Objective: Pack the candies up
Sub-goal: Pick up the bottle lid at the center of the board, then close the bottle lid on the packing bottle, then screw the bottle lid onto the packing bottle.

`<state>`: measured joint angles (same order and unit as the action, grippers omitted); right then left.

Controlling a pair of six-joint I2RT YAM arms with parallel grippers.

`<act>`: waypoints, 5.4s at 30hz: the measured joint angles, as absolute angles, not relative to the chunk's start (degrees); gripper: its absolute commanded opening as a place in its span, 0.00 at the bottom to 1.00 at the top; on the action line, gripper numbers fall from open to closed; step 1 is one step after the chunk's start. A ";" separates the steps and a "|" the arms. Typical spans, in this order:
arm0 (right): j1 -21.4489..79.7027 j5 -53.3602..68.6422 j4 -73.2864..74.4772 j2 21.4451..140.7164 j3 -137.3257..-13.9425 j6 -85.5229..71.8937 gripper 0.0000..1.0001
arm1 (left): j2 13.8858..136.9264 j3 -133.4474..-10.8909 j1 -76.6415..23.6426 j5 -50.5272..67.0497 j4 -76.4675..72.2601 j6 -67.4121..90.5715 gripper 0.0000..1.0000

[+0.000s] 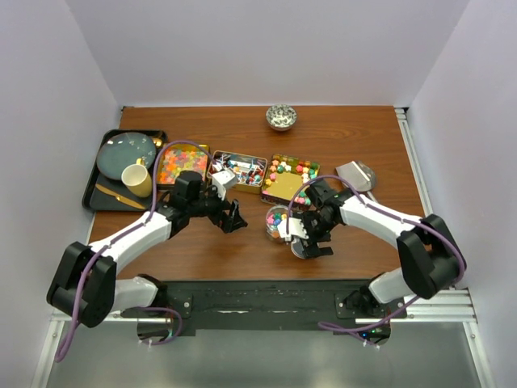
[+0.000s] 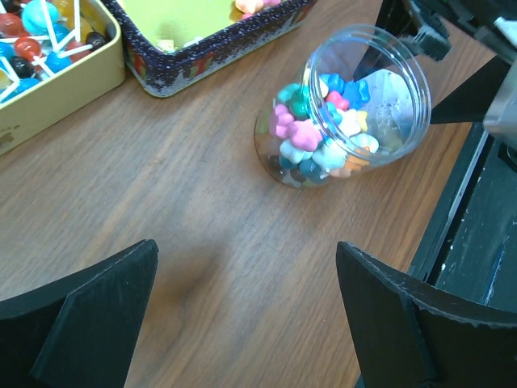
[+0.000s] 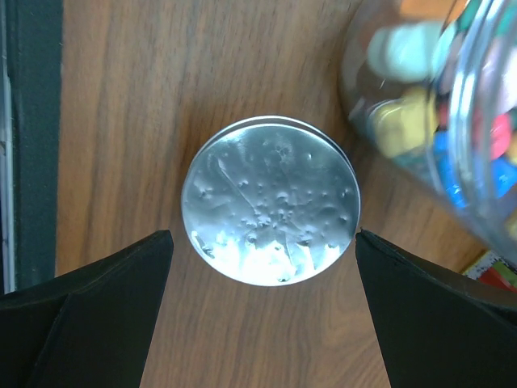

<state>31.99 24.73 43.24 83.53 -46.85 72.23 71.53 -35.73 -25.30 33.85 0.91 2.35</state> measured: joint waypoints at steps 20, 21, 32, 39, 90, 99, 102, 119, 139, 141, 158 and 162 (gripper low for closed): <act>34.52 23.46 38.02 85.43 -45.01 71.72 0.76 | 71.88 -34.72 -24.32 35.14 -1.15 2.35 0.94; 34.52 23.46 37.98 85.36 -44.97 71.40 0.74 | 71.96 -34.54 -24.34 35.29 -1.43 2.35 0.94; 28.69 22.98 45.78 80.82 -51.16 61.12 0.72 | 73.60 -27.86 -34.44 33.89 -11.51 1.58 0.95; 19.29 23.53 51.24 74.67 -61.98 54.94 0.73 | 78.89 -22.57 -40.95 28.18 -23.79 0.34 0.97; 35.09 20.32 59.92 89.03 -75.29 49.04 0.73 | 125.36 -32.18 -45.74 32.01 -85.76 -2.07 1.00; 35.11 19.68 58.37 86.30 -72.10 48.84 0.74 | 126.87 -34.26 -46.89 30.87 -86.02 -1.48 0.95; 35.11 19.07 57.12 86.30 -71.72 48.62 0.74 | 126.87 -33.89 -46.98 30.59 -86.08 -1.37 0.95; 37.26 17.89 52.23 88.99 -70.87 48.90 0.75 | 126.76 -33.19 -47.29 29.12 -86.54 -1.23 0.95; 33.23 16.16 54.48 86.00 -69.63 45.21 0.99 | 126.30 -32.60 -47.33 28.32 -86.52 -1.21 0.89; 30.24 16.23 55.59 84.62 -68.99 45.95 0.99 | 126.06 -32.29 -47.29 28.21 -86.50 -1.23 0.83; 30.20 26.30 54.24 91.94 -78.37 48.86 0.91 | 125.34 -31.92 -46.13 30.72 -86.06 -1.74 0.00; 30.57 26.61 54.43 96.16 -78.43 50.39 0.88 | 125.23 -31.92 -46.13 30.74 -85.95 -1.76 0.00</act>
